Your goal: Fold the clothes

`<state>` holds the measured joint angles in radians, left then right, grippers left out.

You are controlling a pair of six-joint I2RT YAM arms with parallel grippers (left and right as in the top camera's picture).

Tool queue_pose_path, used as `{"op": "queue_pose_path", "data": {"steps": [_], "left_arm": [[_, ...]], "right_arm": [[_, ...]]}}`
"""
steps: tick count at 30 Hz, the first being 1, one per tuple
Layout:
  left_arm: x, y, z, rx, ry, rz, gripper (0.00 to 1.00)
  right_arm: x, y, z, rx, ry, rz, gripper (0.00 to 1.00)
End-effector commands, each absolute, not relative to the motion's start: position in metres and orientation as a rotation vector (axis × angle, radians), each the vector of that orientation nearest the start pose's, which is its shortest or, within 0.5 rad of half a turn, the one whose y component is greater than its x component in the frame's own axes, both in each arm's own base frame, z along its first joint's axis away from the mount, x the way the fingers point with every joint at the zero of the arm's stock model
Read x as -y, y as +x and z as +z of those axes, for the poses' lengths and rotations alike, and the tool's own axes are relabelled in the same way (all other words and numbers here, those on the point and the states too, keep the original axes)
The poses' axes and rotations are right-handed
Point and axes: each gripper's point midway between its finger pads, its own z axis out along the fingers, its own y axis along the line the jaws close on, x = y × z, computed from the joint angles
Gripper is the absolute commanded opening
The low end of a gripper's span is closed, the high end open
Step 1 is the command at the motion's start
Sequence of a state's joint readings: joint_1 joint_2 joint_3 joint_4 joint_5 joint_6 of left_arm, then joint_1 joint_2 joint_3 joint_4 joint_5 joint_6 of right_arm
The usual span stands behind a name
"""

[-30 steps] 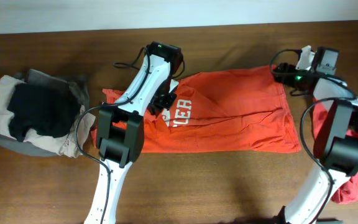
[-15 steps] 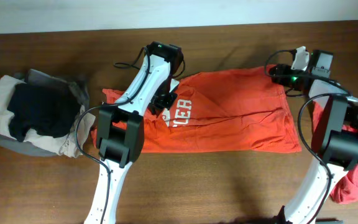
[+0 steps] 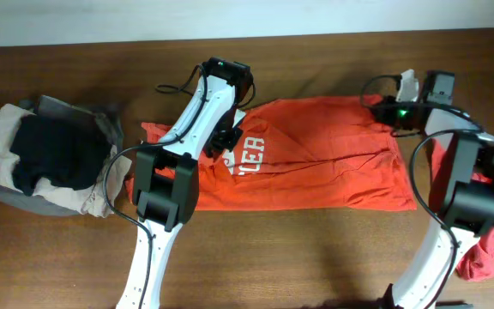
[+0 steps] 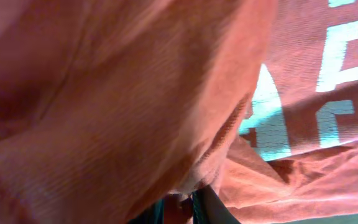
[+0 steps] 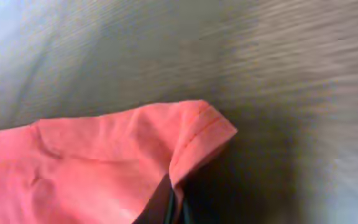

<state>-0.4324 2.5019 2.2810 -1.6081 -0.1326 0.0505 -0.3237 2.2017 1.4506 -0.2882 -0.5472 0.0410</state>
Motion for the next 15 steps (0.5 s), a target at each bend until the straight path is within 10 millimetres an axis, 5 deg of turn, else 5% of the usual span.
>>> {"op": "queue_pose_path", "data": {"steps": [1, 3, 7, 15], "left_arm": [[0.147, 0.397, 0.054, -3.216, 0.795, 0.370, 0.17], [0.145, 0.398, 0.055, -3.218, 0.788, 0.370, 0.17], [0.139, 0.396, 0.059, -3.231, 0.775, 0.372, 0.16], [0.126, 0.393, 0.085, -3.232, 0.721, 0.346, 0.17]], "right_arm": [[0.094, 0.511, 0.091, -2.363, 0.220, 0.524, 0.06], [0.088, 0.497, 0.118, -2.372, 0.171, 0.507, 0.05], [0.077, 0.477, 0.140, -2.405, 0.180, 0.527, 0.04], [0.044, 0.422, 0.122, -2.643, 0.262, 0.645, 0.04]]}}
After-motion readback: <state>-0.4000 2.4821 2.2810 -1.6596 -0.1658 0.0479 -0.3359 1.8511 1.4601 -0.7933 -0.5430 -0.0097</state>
